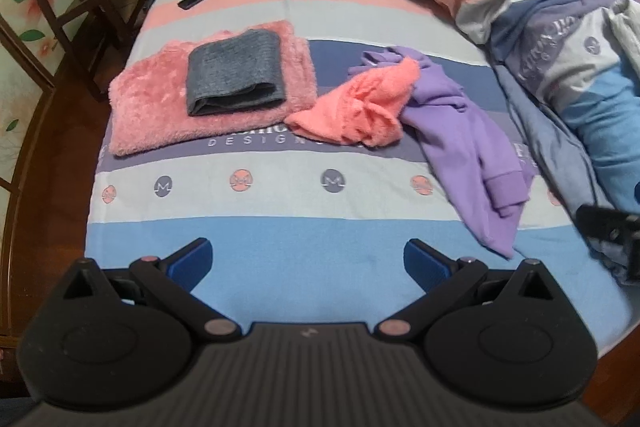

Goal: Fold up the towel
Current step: 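Reach the right tool to the salmon-pink towel and grasp its edge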

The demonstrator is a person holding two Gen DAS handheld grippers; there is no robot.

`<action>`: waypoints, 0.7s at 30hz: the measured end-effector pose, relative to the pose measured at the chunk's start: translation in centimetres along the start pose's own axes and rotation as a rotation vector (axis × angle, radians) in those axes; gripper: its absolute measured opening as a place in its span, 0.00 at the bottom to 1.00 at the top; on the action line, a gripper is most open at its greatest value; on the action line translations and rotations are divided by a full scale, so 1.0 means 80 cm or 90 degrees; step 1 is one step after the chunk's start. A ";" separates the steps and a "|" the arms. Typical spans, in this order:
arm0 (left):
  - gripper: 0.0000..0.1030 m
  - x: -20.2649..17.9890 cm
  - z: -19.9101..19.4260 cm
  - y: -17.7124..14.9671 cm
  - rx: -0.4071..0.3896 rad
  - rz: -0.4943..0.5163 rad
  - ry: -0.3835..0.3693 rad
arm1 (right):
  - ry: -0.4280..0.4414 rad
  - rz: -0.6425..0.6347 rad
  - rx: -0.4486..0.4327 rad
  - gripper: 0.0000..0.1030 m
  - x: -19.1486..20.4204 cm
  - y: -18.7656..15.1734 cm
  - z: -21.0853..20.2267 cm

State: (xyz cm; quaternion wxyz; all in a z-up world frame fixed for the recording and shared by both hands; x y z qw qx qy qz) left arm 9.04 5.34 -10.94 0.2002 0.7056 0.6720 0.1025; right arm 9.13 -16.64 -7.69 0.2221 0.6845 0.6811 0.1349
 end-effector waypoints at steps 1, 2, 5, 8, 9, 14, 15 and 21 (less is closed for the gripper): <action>1.00 0.004 0.007 -0.007 0.007 0.000 -0.004 | 0.006 0.003 -0.011 0.98 -0.003 -0.001 0.010; 1.00 0.008 0.015 -0.014 0.015 0.000 -0.008 | 0.003 0.008 -0.013 0.98 -0.008 -0.005 0.025; 1.00 0.020 0.037 -0.036 0.037 0.000 -0.020 | -0.011 0.017 0.006 0.95 -0.018 -0.021 0.073; 1.00 0.026 0.066 -0.062 0.063 -0.011 -0.037 | -0.004 0.015 0.006 0.94 -0.024 -0.031 0.121; 1.00 0.027 0.078 -0.071 0.071 -0.017 -0.043 | -0.005 0.012 0.002 0.94 -0.024 -0.033 0.137; 1.00 0.032 0.115 -0.100 0.098 -0.045 -0.046 | 0.024 -0.016 -0.031 0.87 -0.005 -0.011 0.212; 1.00 0.034 0.121 -0.105 0.102 -0.050 -0.045 | 0.037 -0.026 -0.049 0.87 0.007 0.001 0.225; 1.00 0.040 0.159 -0.137 0.130 -0.083 -0.040 | 0.076 -0.092 -0.166 0.86 0.101 0.082 0.302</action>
Point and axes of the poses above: each gripper's, at about its wrist camera, not at the fingertips, and z roughly the way its jaws point, x to its left, y to its top, the point moved 7 cm from there along z, roughly the way its jaws point, and after that the axes turned 14 degrees about -y, right-handed, at the moved point
